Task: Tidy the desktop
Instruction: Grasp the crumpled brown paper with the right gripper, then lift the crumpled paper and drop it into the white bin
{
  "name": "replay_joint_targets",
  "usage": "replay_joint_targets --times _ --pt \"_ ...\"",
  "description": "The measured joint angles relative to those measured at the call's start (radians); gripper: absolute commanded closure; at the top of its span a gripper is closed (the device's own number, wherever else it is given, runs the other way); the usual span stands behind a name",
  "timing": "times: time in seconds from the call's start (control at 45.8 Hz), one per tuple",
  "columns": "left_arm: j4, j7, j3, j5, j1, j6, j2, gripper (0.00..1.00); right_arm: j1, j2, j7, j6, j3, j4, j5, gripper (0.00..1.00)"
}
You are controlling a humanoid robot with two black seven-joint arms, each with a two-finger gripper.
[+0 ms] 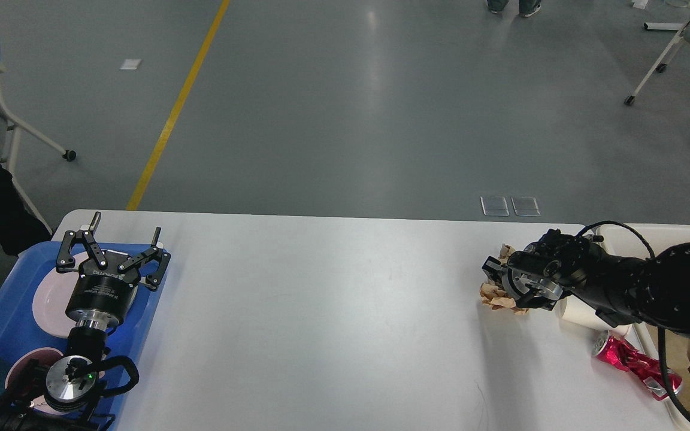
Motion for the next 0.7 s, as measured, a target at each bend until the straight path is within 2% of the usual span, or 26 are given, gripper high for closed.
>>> replay_joint_targets --times 0.284,0.437,0.568,0.699 --pt "0.0 0.0 0.0 0.0 0.0 0.0 0.0 0.04 0.147 -0.056 -0.005 0.003 -0.01 0.205 0.028 1.0" --pt "0.0 0.0 0.0 0.0 0.0 0.0 0.0 0.04 0.281 -0.076 -0.01 0.026 -0.078 0.337 0.082 1.0" --pt "0.0 0.0 0.0 0.0 0.0 0.0 0.0 0.04 0.463 -0.071 -0.005 0.086 -0.202 0.481 0.152 1.0" --pt "0.0 0.0 0.0 0.0 0.0 0.0 0.0 0.04 0.658 -0.063 -0.004 0.218 -0.317 0.629 0.183 1.0"
